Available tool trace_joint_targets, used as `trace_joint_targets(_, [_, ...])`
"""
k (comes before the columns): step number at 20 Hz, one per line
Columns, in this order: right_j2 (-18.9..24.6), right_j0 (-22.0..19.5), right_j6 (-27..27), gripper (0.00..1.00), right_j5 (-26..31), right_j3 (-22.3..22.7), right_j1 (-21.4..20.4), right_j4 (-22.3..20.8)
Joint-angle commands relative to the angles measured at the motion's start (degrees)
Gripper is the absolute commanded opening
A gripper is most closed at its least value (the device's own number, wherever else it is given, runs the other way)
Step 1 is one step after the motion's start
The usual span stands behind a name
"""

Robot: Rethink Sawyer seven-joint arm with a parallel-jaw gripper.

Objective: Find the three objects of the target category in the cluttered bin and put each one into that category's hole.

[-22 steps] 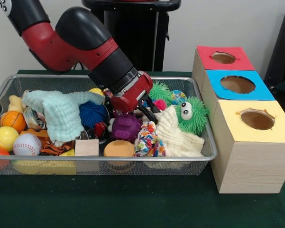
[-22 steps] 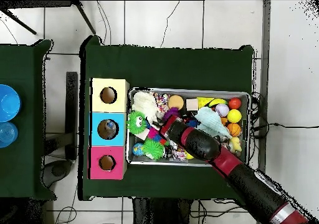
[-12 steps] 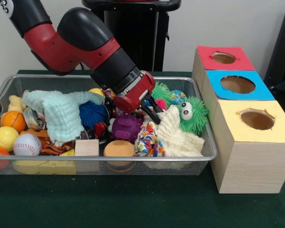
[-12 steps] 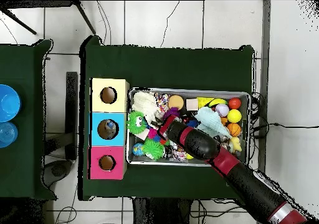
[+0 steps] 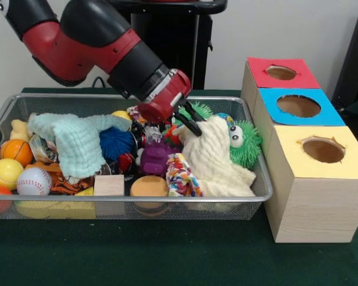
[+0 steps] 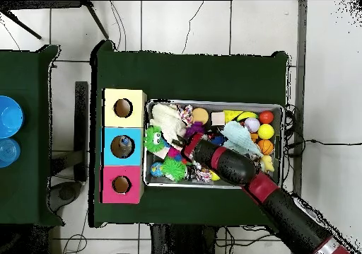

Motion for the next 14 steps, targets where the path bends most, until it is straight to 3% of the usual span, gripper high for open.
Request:
trace_joint_targets(1, [8.73,-5.09,-1.04,0.0,16.07,1.12,5.07,3.29])
trace_joint_targets(14, [11.26,-6.38,0.54,0.0,26.33,-0.41,2.73,3.07])
